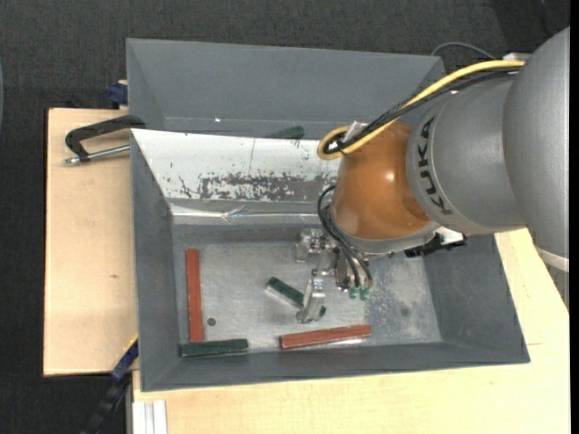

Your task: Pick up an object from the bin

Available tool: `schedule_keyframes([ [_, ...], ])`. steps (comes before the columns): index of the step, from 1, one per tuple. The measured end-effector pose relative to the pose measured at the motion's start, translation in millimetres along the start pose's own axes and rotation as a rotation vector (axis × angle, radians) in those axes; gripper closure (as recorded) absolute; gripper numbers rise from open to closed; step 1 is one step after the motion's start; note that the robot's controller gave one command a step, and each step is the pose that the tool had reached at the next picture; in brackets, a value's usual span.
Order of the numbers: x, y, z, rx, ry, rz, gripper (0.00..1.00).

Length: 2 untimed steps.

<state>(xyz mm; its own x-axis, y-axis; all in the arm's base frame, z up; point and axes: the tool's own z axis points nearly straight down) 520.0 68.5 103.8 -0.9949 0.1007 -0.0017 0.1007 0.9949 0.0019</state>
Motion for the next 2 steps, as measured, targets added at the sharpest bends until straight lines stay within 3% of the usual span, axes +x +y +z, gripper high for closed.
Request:
schedule_keyframes([
  [1, 2.9, 13.1, 33.1, 0.000, 0.003, 0.123, 0.00],
  [2, 10.1, 5.7, 33.4, 0.001, 0.003, 0.159, 1.00],
])
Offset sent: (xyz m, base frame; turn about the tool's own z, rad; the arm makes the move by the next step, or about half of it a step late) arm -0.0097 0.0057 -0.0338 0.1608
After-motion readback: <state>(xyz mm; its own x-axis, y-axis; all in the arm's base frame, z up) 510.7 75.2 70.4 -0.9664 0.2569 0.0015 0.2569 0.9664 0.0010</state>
